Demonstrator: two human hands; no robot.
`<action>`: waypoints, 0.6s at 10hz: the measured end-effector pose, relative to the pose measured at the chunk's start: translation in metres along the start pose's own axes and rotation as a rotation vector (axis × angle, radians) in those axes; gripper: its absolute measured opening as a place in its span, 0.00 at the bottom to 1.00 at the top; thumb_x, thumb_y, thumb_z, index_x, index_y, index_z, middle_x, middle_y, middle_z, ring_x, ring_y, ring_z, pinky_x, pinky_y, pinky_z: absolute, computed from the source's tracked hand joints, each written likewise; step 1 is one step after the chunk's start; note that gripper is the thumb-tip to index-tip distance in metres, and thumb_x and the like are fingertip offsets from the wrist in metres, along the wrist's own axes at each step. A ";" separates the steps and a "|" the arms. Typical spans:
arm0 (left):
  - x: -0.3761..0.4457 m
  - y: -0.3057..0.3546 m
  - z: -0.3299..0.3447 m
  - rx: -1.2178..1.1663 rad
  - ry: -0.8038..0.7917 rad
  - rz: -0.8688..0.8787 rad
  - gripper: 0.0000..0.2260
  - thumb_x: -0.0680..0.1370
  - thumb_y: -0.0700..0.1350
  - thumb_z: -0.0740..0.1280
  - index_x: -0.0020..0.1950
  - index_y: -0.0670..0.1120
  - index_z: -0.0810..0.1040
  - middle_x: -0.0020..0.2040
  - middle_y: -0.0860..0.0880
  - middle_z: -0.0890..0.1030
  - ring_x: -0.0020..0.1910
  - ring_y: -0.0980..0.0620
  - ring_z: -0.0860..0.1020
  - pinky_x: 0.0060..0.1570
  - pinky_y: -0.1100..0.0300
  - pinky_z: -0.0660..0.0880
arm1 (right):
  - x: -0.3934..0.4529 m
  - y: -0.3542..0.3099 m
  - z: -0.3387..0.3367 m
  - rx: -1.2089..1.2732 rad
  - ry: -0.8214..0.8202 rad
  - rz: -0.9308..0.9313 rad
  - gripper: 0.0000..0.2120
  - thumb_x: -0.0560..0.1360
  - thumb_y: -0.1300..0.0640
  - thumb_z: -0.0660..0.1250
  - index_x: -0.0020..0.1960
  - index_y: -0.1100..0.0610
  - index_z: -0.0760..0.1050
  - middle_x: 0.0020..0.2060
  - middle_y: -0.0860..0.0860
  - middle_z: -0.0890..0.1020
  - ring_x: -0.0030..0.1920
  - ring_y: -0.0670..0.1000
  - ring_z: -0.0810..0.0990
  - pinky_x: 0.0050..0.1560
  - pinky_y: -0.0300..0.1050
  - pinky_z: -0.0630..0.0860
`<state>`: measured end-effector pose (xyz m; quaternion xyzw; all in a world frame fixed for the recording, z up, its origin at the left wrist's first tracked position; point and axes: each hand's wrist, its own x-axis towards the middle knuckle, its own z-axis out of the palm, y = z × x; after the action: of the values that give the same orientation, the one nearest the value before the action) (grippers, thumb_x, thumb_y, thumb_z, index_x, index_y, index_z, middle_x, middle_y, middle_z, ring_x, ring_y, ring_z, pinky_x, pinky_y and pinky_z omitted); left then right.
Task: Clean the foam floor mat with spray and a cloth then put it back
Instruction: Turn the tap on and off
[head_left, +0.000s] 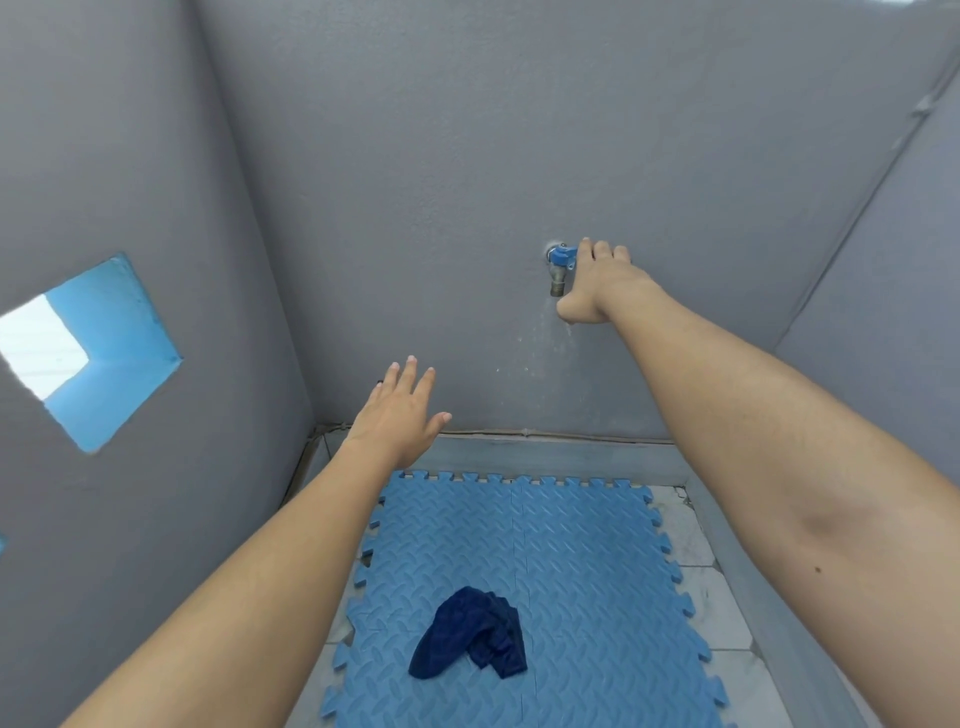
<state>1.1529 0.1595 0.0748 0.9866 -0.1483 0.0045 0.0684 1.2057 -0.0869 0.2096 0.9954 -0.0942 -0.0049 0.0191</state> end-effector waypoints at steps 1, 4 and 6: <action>0.002 -0.002 0.001 -0.007 -0.007 -0.005 0.30 0.82 0.57 0.53 0.79 0.45 0.47 0.79 0.42 0.45 0.78 0.43 0.45 0.75 0.48 0.51 | -0.001 0.001 -0.002 0.013 -0.010 -0.008 0.47 0.72 0.51 0.65 0.80 0.61 0.40 0.77 0.56 0.53 0.77 0.60 0.50 0.70 0.58 0.63; 0.007 0.004 0.010 -0.030 -0.030 0.010 0.31 0.82 0.57 0.53 0.79 0.45 0.46 0.79 0.42 0.44 0.78 0.43 0.45 0.75 0.49 0.50 | -0.004 0.002 -0.001 0.027 -0.015 -0.027 0.46 0.72 0.51 0.64 0.80 0.60 0.39 0.78 0.54 0.51 0.78 0.59 0.47 0.72 0.57 0.61; 0.008 0.003 0.017 -0.043 -0.033 0.010 0.31 0.82 0.57 0.53 0.79 0.45 0.47 0.79 0.42 0.44 0.78 0.43 0.45 0.75 0.49 0.51 | -0.004 0.006 0.004 0.080 0.014 -0.056 0.45 0.72 0.53 0.63 0.80 0.59 0.39 0.78 0.53 0.51 0.78 0.57 0.46 0.70 0.56 0.63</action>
<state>1.1593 0.1523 0.0590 0.9840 -0.1545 -0.0145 0.0872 1.2010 -0.0926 0.2063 0.9976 -0.0665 0.0052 -0.0202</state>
